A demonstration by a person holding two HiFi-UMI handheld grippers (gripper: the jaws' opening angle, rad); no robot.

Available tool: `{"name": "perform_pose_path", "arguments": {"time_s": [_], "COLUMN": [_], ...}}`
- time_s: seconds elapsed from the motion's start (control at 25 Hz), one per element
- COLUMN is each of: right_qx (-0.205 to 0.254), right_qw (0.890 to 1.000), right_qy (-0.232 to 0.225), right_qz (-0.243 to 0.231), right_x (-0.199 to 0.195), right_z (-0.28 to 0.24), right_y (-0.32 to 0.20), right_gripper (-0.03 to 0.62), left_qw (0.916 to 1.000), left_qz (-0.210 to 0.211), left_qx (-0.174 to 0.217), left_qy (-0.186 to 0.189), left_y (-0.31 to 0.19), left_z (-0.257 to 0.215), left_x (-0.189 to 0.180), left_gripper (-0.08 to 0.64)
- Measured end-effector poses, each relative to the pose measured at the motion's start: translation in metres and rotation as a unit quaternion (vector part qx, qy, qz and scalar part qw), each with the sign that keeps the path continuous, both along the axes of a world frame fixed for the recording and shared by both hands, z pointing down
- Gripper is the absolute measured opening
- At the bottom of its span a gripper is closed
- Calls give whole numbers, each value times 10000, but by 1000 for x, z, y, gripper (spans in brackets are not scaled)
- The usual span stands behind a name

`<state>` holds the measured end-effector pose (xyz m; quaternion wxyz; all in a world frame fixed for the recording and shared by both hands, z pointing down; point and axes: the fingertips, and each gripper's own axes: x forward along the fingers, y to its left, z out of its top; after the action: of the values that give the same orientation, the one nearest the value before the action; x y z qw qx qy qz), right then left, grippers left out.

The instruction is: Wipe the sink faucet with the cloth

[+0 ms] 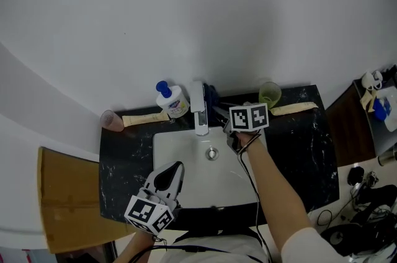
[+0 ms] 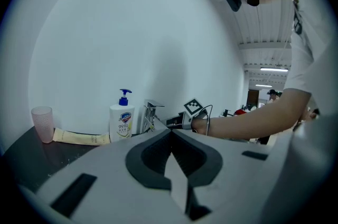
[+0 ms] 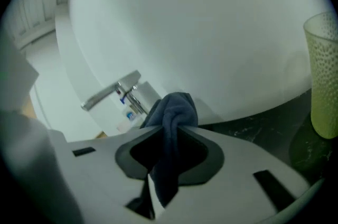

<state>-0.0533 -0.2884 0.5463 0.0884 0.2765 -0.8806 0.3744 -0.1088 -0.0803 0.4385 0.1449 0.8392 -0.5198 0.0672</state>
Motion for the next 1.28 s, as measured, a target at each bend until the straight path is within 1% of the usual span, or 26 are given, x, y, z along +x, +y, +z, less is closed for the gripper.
{"name": "perform_pose_path", "arguments": {"time_s": [0.08, 0.16, 0.24, 0.28, 0.32, 0.4, 0.48, 0.6, 0.72, 0.76, 0.8, 0.84, 0.92, 1.0, 1.08, 1.16, 1.2, 1.24, 1.28], "right_qx": [150, 396, 641, 713, 741, 652, 368, -41, -232, -241, -244, -245, -190, 13, 330, 653, 763, 817, 825], "right_qw": [9964, 9874, 9760, 9724, 9724, 9808, 9894, 9971, 9994, 9989, 9988, 9993, 9984, 9920, 9842, 9780, 9759, 9759, 9787], "right_qy": [-821, -1528, -2080, -2221, -2210, -1837, -1406, -734, 185, 374, 395, 240, -445, -1192, -1694, -1966, -2031, -2013, -1867], "right_qz": [134, 122, 32, -3, -19, -1, 50, 190, 184, 141, 134, 168, 297, 427, 407, 263, 214, 203, 229], "right_x": [5, 9, 12, 11, 11, 7, 5, 5, 6, 6, 7, 7, 2, 3, 9, 12, 12, 10, 8], "right_z": [-33, -70, -102, -111, -113, -97, -68, -27, 8, 15, 17, 15, -3, -31, -63, -91, -100, -105, -103], "right_y": [-5, -8, -8, -8, -8, -10, -9, -5, 0, 2, 4, 4, 2, 0, 0, 4, 5, 5, 3], "right_gripper": [80, 80, 80, 80, 80, 80, 80, 80, 80, 80, 80, 80, 80, 80, 80, 80, 80, 80, 80], "left_qw": [10000, 10000, 10000, 10000, 9999, 9999, 9999, 10000, 9999, 9999, 9999, 9999, 9999, 10000, 10000, 9999, 9999, 9998, 9998], "left_qz": [15, 34, 72, 89, 107, 145, 146, 74, 94, 106, 114, 109, 41, -4, 26, 102, 138, 167, 194], "left_qx": [0, -2, 1, -3, 2, 40, 36, -56, -50, -61, -79, -94, -103, -93, -85, -83, -79, -71, -59], "left_qy": [-4, 3, 25, 30, 37, 64, 60, -15, 15, 27, 36, 37, 3, -30, -22, 7, 17, 22, 26], "left_y": [-1, -1, 0, 1, 1, 2, 2, 0, 0, 0, -1, -2, -2, -2, -2, -3, -3, -3, -4], "left_z": [-2, -1, 2, 3, 5, 7, 7, 0, 4, 3, 2, 0, -2, -3, 0, 2, 3, 2, 2], "left_x": [1, 1, 3, 4, 5, 6, 6, 5, 4, 5, 7, 7, 1, -2, 0, 6, 8, 10, 11], "left_gripper": [2, 2, 2, 2, 2, 2, 2, 2, 2, 2, 2, 2, 2, 2, 2, 2, 2, 2, 2]}}
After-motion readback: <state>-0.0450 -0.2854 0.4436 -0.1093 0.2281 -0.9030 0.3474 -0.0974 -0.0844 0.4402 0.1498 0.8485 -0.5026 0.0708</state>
